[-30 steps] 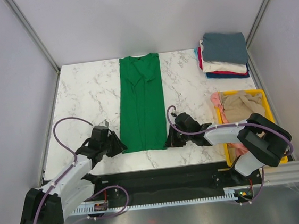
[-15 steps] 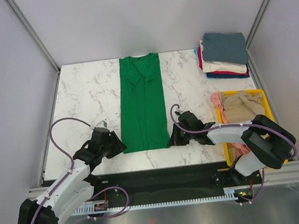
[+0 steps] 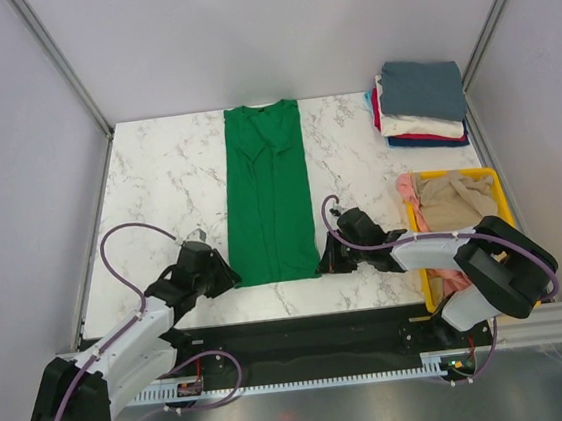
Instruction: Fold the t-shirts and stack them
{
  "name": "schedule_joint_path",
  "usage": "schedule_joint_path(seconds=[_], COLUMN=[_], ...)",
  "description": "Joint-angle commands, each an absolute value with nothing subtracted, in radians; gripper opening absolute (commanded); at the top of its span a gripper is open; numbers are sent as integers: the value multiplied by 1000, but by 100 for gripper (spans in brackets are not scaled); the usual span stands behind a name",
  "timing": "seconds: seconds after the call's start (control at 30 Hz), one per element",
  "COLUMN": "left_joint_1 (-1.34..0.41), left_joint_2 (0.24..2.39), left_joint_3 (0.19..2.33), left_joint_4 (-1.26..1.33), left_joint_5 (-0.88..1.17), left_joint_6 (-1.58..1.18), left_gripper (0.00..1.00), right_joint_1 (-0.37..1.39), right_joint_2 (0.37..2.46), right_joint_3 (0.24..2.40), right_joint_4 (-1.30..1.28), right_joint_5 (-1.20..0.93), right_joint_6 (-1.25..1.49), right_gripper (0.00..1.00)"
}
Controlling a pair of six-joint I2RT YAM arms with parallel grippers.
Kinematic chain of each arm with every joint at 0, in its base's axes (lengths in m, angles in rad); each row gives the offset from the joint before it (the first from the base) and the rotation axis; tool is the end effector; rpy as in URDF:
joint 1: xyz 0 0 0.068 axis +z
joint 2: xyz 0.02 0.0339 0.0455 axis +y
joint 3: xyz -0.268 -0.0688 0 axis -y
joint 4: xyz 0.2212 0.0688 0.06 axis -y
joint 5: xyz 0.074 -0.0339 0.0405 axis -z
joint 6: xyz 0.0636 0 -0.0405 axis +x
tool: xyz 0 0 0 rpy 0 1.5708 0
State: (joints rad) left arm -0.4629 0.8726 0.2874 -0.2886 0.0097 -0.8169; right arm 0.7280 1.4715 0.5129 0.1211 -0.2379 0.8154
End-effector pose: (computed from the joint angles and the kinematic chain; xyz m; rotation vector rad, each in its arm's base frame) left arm 0.1371 -0.0691 0.1411 -0.4413 2.4926 -0.5590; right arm 0.1845 0.1846 0.1327 -0.0057 2.6251 0.9269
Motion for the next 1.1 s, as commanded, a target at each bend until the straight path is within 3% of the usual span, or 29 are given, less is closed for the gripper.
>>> schedule_joint_path(seconds=[0.0,0.1,0.27,0.7,1.07], left_joint_1=[-480,-482,-485,-632,-586], left_joint_2=[885,874,842,741,1063], left_joint_3=[261,253,264,471,940], left_joint_4=[-262,-265,-291,-532,-600], left_joint_5=[9,6,20,-29,-175], left_joint_6=[-851,-857,-845,-833,-629], left_gripper=[35,28,2,2,2], right_joint_1=[713,712,710,758,609], right_joint_2=[1483,1480,1457,1233,1426], right_joint_3=[474,472,462,474,974], right_joint_4=[32,32,28,-162,-288], right_joint_5=[-178,-179,-187,-164,-136], right_joint_6=[775,776,781,858,675], right_gripper=[5,5,0,0,0])
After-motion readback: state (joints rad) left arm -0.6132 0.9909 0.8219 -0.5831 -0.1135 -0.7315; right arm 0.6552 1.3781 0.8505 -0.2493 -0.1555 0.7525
